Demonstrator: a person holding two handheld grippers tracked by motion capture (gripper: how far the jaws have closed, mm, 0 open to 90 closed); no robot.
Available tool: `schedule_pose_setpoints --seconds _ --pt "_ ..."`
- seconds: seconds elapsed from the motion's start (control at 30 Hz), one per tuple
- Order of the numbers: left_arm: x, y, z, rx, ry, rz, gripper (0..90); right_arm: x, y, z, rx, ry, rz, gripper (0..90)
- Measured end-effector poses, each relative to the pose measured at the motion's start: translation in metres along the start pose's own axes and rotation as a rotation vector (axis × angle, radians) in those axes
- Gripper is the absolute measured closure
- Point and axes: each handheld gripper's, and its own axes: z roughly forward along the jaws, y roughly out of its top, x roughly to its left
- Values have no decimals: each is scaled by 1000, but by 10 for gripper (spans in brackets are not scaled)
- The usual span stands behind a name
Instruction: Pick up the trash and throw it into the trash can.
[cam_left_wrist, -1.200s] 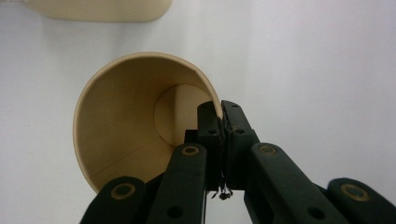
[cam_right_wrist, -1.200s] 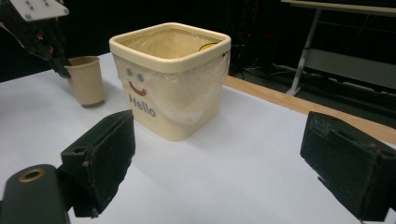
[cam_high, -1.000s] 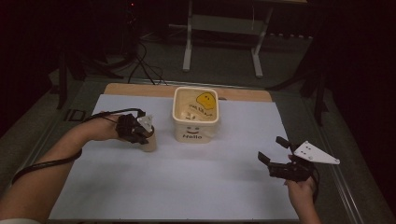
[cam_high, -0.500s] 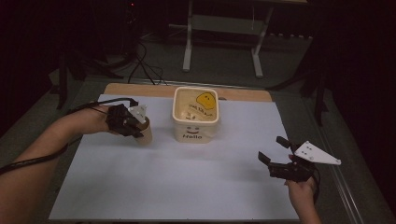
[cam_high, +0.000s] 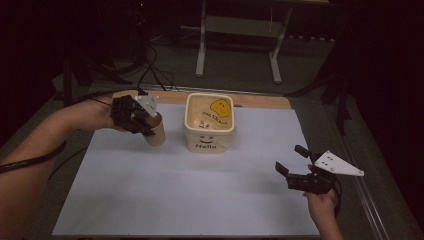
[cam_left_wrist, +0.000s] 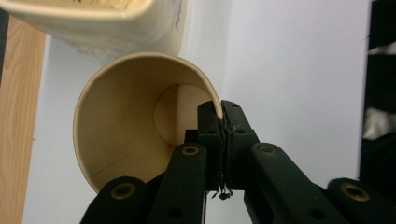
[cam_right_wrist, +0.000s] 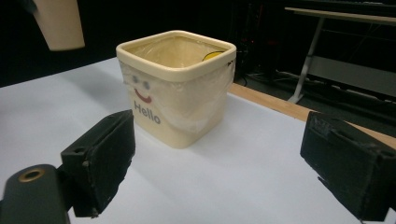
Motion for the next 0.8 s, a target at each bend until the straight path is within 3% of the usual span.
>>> schedule_pose_setpoints --seconds 0.33,0.53,0.6,0.8 --pt "9 24 -27 -8 16 3 889 2 0 0 3 7 -7 100" --pt "16 43 -45 2 29 30 889 2 1 0 -1 7 -7 101" --pt "20 58 -55 -3 42 48 889 2 1 0 1 8 -9 100" --pt "25 79 -64 6 53 73 889 2 1 -1 0 10 -11 100"
